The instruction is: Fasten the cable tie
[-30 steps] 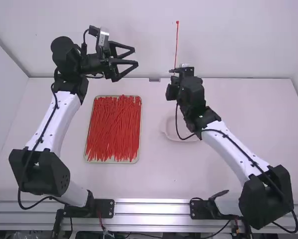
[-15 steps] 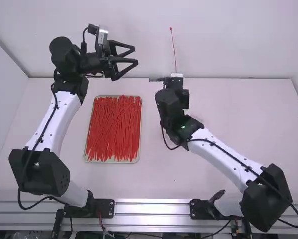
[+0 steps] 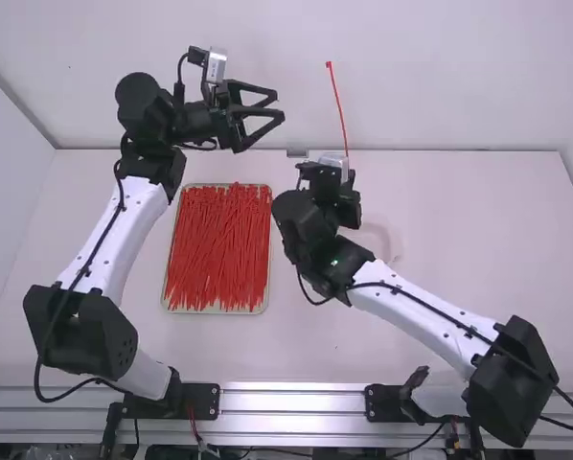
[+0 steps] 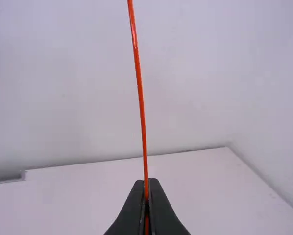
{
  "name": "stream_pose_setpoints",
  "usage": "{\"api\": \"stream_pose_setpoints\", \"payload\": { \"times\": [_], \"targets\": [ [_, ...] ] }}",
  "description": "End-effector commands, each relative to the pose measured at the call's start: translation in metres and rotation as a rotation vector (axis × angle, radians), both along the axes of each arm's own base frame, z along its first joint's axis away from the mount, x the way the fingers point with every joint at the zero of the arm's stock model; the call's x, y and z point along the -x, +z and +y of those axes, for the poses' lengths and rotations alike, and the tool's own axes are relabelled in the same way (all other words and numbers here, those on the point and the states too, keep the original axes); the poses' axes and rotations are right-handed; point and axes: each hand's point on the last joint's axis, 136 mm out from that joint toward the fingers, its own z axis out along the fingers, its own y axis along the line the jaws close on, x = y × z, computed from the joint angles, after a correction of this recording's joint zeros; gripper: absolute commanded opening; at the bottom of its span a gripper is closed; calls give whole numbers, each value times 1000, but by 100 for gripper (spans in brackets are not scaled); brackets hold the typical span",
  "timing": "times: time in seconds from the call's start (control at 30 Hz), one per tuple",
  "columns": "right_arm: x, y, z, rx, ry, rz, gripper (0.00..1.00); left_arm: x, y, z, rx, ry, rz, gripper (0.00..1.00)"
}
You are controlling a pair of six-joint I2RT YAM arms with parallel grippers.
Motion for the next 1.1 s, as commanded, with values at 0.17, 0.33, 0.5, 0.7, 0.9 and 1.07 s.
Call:
{"api": "stream_pose_setpoints", "payload": {
  "times": [0.17,0.33,0.5,0.7,0.9,1.07],
  "targets": [
    [15,18,7,46,-36,-19,0,15,17,-26,24,-37,-47,99],
    [19,17,17,49,-7,-17,0,15,19,-33,34,-31,-48,99],
    [24,17,25,50,18,-17,0,7,18,-34,48,14,-11,99],
    [30,17,38,48,64,-16,0,3,20,-36,67,37,8,100],
    [34,17,44,49,82,-16,0,1,21,-37,76,54,11,90],
    [33,17,42,49,76,-15,0,2,20,-39,74,49,19,53]
  ]
}}
